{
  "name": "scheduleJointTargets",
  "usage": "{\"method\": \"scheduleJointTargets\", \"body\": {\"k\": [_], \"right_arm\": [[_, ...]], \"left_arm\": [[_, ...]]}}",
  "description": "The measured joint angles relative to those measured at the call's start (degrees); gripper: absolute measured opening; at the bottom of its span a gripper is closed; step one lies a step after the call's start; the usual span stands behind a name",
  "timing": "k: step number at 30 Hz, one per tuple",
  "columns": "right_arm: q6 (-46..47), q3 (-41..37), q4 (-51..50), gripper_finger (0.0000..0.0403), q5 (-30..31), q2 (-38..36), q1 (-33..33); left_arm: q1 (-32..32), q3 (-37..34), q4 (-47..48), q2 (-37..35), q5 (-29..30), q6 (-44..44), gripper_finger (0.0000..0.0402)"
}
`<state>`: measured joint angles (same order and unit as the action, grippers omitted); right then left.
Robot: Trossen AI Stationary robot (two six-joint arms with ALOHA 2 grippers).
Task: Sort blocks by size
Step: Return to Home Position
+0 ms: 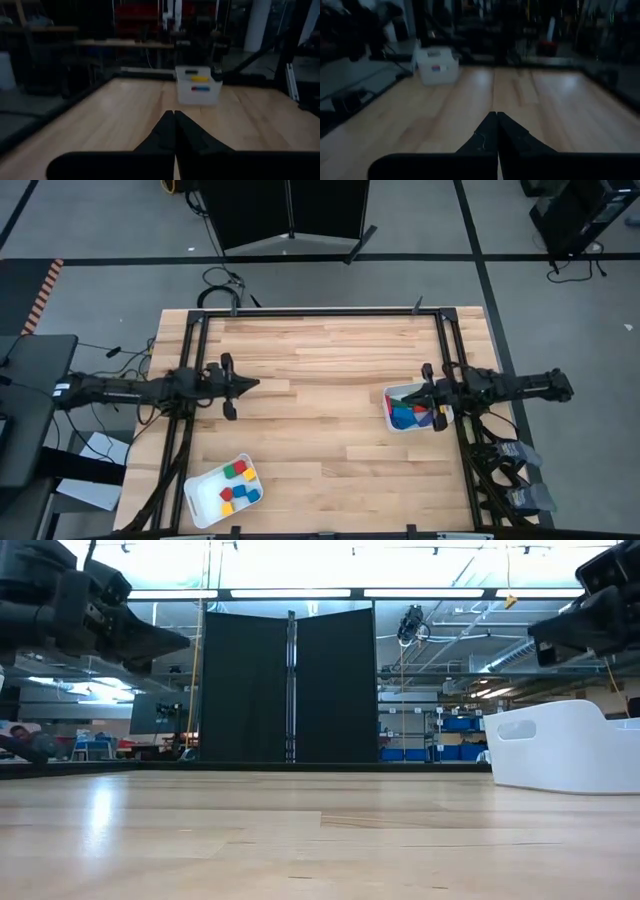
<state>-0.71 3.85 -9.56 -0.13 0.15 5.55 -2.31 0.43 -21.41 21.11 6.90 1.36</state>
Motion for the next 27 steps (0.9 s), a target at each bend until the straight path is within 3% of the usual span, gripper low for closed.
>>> {"method": "scheduleJointTargets", "body": {"k": [12, 27], "right_arm": [[-2.6, -3.1, 10.6, 0.0007, -8.6, 0.0, -4.2], [0.8, -3.5, 11.7, 0.0007, -8.3, 8.6, -5.4]], "left_arm": [[0.0, 0.0, -3.3, -8.2, -2.6, -5.4, 0.0002], [0.0, 0.0, 11.1, -8.0, -2.0, -1.2, 0.0003]]}}
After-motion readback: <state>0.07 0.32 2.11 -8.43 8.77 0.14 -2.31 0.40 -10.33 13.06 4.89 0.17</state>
